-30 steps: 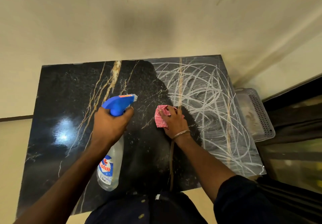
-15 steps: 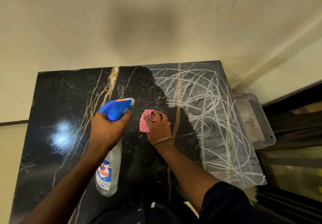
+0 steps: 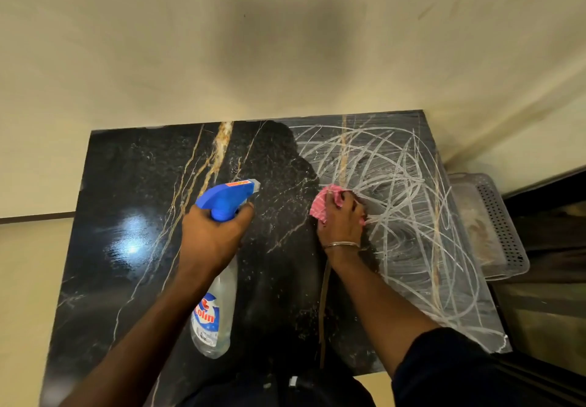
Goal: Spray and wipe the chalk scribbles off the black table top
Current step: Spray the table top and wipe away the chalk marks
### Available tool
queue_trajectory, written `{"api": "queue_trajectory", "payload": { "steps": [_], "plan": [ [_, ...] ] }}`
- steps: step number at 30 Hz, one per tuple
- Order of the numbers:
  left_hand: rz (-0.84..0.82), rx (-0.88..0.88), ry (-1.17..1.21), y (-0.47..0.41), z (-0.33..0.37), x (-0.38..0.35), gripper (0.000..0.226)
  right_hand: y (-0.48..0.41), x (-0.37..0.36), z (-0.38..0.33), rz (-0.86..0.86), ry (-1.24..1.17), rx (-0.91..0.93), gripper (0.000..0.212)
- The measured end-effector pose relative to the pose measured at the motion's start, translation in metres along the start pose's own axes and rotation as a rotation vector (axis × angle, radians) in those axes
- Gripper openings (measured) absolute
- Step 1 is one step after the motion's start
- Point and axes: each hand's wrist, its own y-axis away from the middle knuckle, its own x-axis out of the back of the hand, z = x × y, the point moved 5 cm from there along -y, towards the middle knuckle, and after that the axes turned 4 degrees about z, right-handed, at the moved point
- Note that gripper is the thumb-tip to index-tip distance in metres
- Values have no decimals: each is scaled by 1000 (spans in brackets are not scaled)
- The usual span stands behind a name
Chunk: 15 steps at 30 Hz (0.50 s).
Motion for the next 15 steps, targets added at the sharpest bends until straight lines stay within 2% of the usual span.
{"api": "queue_trajectory", "payload": {
  "steps": [5,7,9,12,15],
  "plan": [
    [6,1,-3,-1,3,-6,10,4,-15,-45,-56,-6,500,67],
    [2,2,-8,-3,4,-6,9,-7,-12,-31,-63,21,598,71],
    [9,9,-13,-5,4,-5,12,-22,-8,-1,-77,33,487,71],
    [23,24,-7,-7,5,-3,11,-41,-1,39,-22,22,66,69],
    [21,48,5,-7,6,-3,10,-46,6,23,14,17,-197,66]
  ]
}}
